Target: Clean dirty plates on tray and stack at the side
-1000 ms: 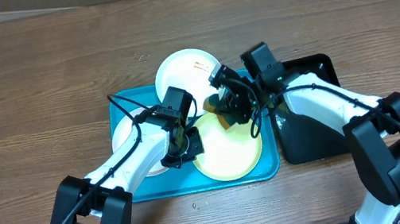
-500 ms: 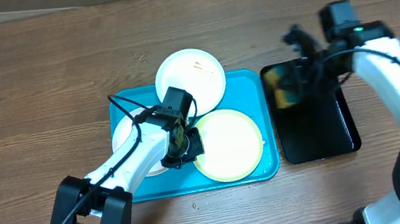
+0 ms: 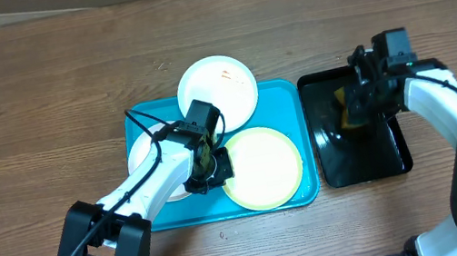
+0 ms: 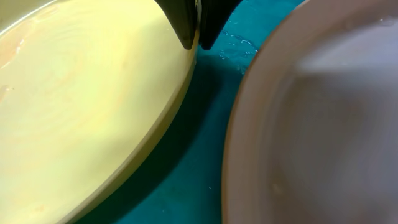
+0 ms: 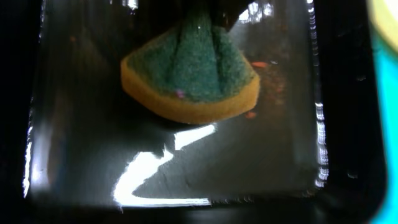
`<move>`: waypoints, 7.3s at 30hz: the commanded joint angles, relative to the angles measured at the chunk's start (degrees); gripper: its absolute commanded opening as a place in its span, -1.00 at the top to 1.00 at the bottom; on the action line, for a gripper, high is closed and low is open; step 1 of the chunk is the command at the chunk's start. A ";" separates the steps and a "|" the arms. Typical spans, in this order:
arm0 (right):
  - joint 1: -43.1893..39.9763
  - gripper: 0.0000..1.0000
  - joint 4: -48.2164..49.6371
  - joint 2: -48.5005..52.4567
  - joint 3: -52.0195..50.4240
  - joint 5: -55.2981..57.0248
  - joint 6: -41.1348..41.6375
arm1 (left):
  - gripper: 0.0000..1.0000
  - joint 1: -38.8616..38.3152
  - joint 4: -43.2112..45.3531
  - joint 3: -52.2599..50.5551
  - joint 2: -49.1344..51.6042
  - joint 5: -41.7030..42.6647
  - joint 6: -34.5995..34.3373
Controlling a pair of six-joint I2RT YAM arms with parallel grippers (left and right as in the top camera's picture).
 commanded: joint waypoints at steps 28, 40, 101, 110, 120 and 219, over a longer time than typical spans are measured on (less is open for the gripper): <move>3.82 -0.69 -1.68 -0.76 -4.44 5.07 1.86 | 0.61 0.04 -0.39 0.35 0.72 1.62 0.92; 3.82 -0.41 2.95 -0.76 -3.54 5.11 1.95 | 0.60 0.04 -0.39 0.35 0.72 1.60 0.94; -15.67 -0.81 -11.56 -1.36 14.67 1.64 9.03 | 0.92 4.00 -15.30 14.71 1.90 2.12 11.80; -19.21 -0.93 -9.55 -1.36 14.67 1.73 9.38 | 0.92 4.20 -22.67 29.92 1.90 -2.73 13.97; -26.29 -1.00 -6.08 -1.33 14.67 2.29 9.62 | 0.92 -5.20 -13.22 40.33 1.90 -17.46 13.97; -26.82 -1.00 -6.08 -1.33 14.67 2.27 9.62 | 0.38 37.70 -28.30 52.35 18.91 11.19 25.35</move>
